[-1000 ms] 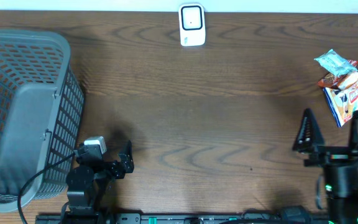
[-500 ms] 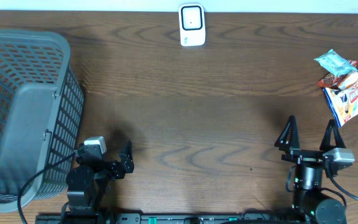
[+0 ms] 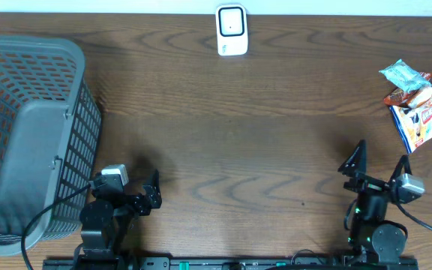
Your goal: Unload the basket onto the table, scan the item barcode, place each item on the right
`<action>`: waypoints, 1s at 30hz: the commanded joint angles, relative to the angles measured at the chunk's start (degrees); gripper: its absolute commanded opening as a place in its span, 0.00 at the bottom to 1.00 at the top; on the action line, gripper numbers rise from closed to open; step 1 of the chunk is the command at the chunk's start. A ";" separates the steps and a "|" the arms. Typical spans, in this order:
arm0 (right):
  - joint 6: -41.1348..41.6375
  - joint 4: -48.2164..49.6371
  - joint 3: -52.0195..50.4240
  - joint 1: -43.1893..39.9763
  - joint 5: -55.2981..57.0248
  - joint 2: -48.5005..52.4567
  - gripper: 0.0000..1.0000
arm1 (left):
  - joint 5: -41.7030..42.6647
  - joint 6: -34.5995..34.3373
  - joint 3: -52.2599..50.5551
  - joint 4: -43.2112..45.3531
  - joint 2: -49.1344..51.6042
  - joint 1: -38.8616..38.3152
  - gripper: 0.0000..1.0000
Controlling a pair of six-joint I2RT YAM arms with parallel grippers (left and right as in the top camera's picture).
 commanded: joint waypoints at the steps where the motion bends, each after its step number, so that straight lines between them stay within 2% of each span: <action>1: 0.94 -2.91 -0.28 -0.44 3.85 -0.44 0.99 | 0.50 -0.55 -0.81 -0.87 -0.09 -0.17 0.98; 7: 0.87 -10.43 -0.28 -0.39 4.63 -0.46 0.99 | 0.50 -0.55 -0.81 -0.87 -0.09 -0.17 0.98; 30: -4.87 -10.69 -0.33 2.69 -0.87 -0.44 0.99 | 0.50 -0.55 -0.81 -0.87 -0.09 -0.17 0.98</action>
